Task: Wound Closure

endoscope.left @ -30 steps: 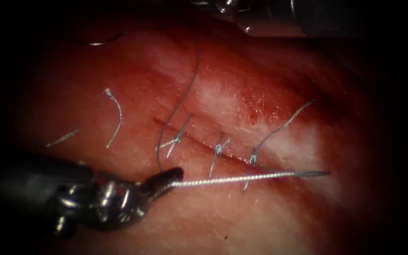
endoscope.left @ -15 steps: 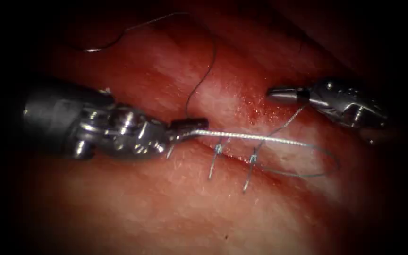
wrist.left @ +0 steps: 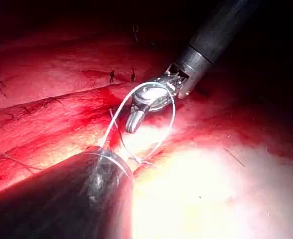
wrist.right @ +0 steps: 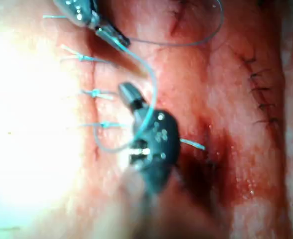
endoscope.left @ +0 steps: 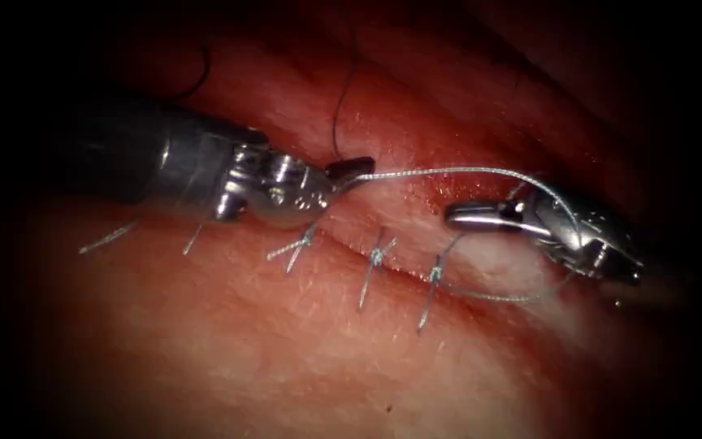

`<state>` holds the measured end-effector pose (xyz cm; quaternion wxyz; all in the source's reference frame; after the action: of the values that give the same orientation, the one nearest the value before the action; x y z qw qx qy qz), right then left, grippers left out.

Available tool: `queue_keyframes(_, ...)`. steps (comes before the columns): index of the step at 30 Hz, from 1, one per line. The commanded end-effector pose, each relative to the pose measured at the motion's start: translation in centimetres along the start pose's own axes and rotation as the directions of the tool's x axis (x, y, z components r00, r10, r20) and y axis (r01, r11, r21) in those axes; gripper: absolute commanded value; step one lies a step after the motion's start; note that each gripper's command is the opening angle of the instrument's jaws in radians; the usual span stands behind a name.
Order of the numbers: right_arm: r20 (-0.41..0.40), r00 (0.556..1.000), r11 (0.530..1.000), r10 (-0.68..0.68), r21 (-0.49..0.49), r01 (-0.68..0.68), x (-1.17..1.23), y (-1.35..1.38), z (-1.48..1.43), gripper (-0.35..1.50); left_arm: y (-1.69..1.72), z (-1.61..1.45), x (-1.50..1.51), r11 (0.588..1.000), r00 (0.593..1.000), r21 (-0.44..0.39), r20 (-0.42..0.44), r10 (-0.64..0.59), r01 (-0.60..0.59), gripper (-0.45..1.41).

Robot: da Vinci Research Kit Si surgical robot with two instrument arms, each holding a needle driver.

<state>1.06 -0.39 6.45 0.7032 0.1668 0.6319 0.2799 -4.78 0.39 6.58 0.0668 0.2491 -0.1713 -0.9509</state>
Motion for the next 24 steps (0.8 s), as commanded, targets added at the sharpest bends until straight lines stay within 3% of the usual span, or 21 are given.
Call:
queue_keyframes(1, -0.019, 1.0, 1.0, 0.007, 0.001, -0.007, -0.01, -0.05, 0.08, -0.35, 0.07, 0.11, 0.03, 1.0, 1.0, 0.005, 0.004, -0.002, 0.002, -0.45)
queue_keyframes(6, -0.068, 0.998, 1.0, 0.02, -0.016, -0.021, 0.06, -0.14, 0.09, -0.35, 0.14, 0.24, 0.08, 1.0, 0.999, 0.017, 0.03, -0.014, 0.013, -0.45)
queue_keyframes(13, -0.209, 0.976, 0.984, 0.065, -0.148, -0.097, 0.3, -0.24, 0.09, -0.35, 0.39, 0.26, 0.26, 0.999, 0.996, 0.037, 0.079, -0.028, 0.025, -0.45)
queue_keyframes(14, -0.241, 0.967, 0.976, 0.076, -0.18, -0.122, 0.36, -0.25, 0.08, -0.18, 0.45, 0.22, 0.29, 0.999, 0.996, 0.04, 0.086, -0.036, 0.033, -0.45)
queue_keyframes(15, -0.241, 0.967, 0.976, 0.076, -0.18, -0.122, 0.36, -0.25, 0.08, -0.18, 0.45, 0.22, 0.29, 0.999, 0.996, 0.04, 0.086, -0.036, 0.033, -0.45)
queue_keyframes(16, -0.258, 0.962, 0.968, 0.092, -0.203, -0.147, 0.4, -0.24, 0.09, 0.19, 0.49, 0.16, 0.34, 0.999, 0.995, 0.04, 0.093, -0.033, 0.03, -0.45)
queue_keyframes(17, -0.258, 0.962, 0.968, 0.092, -0.203, -0.147, 0.4, -0.24, 0.09, 0.19, 0.49, 0.16, 0.34, 0.999, 0.995, 0.04, 0.093, -0.033, 0.03, -0.45)
queue_keyframes(18, -0.266, 0.958, 0.962, 0.106, -0.217, -0.167, 0.41, -0.24, 0.11, 0.29, 0.51, 0.14, 0.36, 0.999, 0.995, 0.04, 0.095, -0.029, 0.025, -0.45)
queue_keyframes(19, -0.286, 0.94, 0.941, 0.184, -0.224, -0.252, 0.4, -0.24, 0.15, 0.51, 0.54, 0.07, 0.42, 0.999, 0.995, 0.039, 0.101, -0.028, 0.024, -0.45)
queue_keyframes(21, -0.3, 0.926, 0.925, 0.228, -0.23, -0.302, 0.39, -0.25, 0.19, 0.61, 0.54, 0.04, 0.44, 0.999, 0.994, 0.038, 0.103, -0.024, 0.02, -0.45)
queue_keyframes(22, -0.312, 0.913, 0.906, 0.262, -0.247, -0.344, 0.35, -0.26, 0.25, 0.86, 0.54, -0.03, 0.5, 0.999, 0.994, 0.036, 0.109, -0.025, 0.021, -0.45)
queue_keyframes(24, -0.31, 0.901, 0.881, 0.303, -0.27, -0.389, 0.31, -0.28, 0.32, 1.04, 0.53, -0.09, 0.55, 0.999, 0.993, 0.037, 0.112, -0.024, 0.02, -0.45)
